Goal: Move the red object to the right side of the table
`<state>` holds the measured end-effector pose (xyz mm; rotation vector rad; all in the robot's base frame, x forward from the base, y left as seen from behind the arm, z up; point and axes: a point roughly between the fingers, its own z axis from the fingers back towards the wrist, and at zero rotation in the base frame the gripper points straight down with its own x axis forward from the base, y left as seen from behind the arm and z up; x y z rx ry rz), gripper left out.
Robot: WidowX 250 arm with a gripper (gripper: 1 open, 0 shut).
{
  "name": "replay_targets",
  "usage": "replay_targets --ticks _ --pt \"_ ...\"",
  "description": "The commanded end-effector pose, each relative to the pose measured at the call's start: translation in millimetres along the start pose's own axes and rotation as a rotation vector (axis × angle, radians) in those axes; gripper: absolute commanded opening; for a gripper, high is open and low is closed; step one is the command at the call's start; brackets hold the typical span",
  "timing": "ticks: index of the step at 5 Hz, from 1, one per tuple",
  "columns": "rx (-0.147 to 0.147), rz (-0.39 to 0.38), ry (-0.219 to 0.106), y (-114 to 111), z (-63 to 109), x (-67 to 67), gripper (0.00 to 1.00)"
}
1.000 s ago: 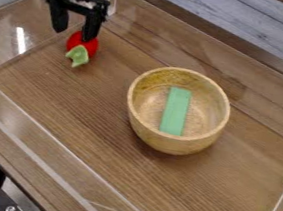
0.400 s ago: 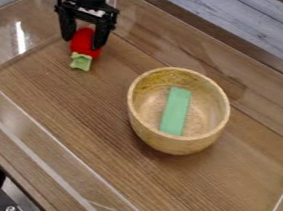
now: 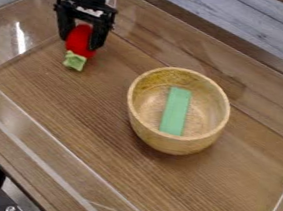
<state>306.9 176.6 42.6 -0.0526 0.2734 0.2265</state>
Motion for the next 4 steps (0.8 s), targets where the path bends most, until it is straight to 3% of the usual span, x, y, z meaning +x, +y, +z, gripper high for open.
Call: replay_targets --ticks 1,2,3,4 --pt "0.016 0.010 -0.102 1.2 40.0 6.8 1.00" --pt "0.007 0.022 -0.096 1.1 37.2 13.6 1.00" --pt "-0.002 0.009 -0.096 -4.2 41.7 5.0 0.00" --pt "-0.021 -0.006 -0.105 -10.3 52.8 -7.8 0.00"
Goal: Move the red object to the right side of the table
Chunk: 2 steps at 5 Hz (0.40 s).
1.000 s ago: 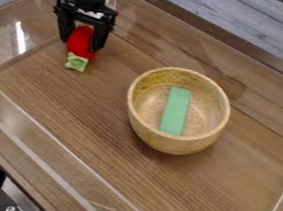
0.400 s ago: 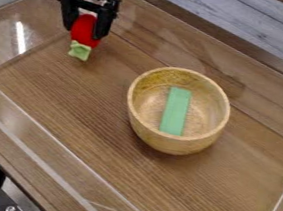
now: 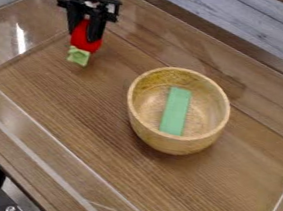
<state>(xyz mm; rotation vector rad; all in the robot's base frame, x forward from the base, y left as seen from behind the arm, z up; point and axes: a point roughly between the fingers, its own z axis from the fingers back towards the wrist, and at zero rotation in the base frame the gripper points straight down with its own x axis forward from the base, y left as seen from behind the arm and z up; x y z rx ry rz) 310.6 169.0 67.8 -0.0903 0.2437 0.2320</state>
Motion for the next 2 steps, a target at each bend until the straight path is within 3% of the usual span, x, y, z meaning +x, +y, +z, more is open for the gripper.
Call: replay_targets --ticks 1,2 --pt "-0.004 -0.032 -0.093 -10.4 44.3 -17.3 0.00" --pt "-0.026 -0.080 -0.097 -22.4 59.5 -32.0 0.00"
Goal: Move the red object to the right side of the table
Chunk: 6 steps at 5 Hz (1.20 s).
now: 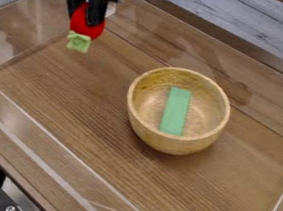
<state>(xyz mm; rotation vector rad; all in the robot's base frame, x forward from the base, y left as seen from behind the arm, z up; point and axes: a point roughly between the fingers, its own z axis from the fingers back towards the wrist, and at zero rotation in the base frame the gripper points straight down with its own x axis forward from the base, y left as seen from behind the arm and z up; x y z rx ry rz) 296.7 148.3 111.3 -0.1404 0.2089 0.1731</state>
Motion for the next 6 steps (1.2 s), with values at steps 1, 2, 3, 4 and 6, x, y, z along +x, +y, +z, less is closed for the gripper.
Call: replay_targets --ticks 1,2,3,4,6 --pt "0.013 -0.071 -0.065 -20.1 32.3 -18.1 0.00" --pt "0.029 -0.211 -0.039 -49.3 26.2 -36.9 0.00" --pt "0.041 -0.341 -0.005 -77.3 17.0 -56.7 0.00" --pt "0.024 -0.358 0.017 -109.5 4.2 -77.4 0.00" --pt "-0.015 -0.365 0.032 -145.4 -22.3 -108.3 0.00"
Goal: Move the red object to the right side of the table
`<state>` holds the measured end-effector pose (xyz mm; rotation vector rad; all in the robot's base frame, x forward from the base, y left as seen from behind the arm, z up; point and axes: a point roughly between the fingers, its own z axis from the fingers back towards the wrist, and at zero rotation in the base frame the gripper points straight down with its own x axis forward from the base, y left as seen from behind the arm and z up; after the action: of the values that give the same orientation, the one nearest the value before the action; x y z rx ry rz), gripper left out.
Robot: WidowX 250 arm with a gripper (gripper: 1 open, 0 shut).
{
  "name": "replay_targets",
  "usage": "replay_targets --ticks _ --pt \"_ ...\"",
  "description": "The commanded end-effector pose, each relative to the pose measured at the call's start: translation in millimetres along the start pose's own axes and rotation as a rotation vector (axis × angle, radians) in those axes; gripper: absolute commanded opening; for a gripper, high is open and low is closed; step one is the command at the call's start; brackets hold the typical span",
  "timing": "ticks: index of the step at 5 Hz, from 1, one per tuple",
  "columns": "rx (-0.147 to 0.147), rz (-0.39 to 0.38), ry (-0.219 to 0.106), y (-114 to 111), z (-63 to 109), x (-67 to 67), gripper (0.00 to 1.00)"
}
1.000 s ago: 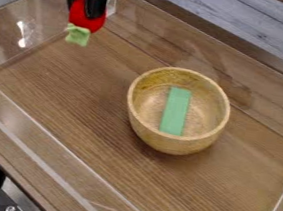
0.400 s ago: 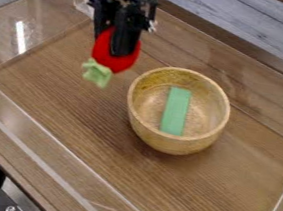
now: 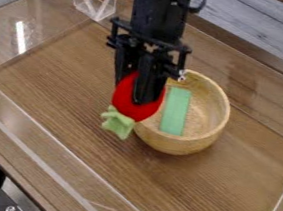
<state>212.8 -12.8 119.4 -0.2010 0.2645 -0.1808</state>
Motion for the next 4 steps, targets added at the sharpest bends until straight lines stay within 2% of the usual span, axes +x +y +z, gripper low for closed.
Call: replay_targets --ticks 1,3,4 --pt "-0.008 -0.009 -0.057 -2.8 0.3 -4.0 0.00" --pt "-0.042 0.004 -0.072 -16.5 -33.2 6.7 0.00" --pt "-0.047 0.000 -0.068 -24.6 -51.5 -0.9 0.00"
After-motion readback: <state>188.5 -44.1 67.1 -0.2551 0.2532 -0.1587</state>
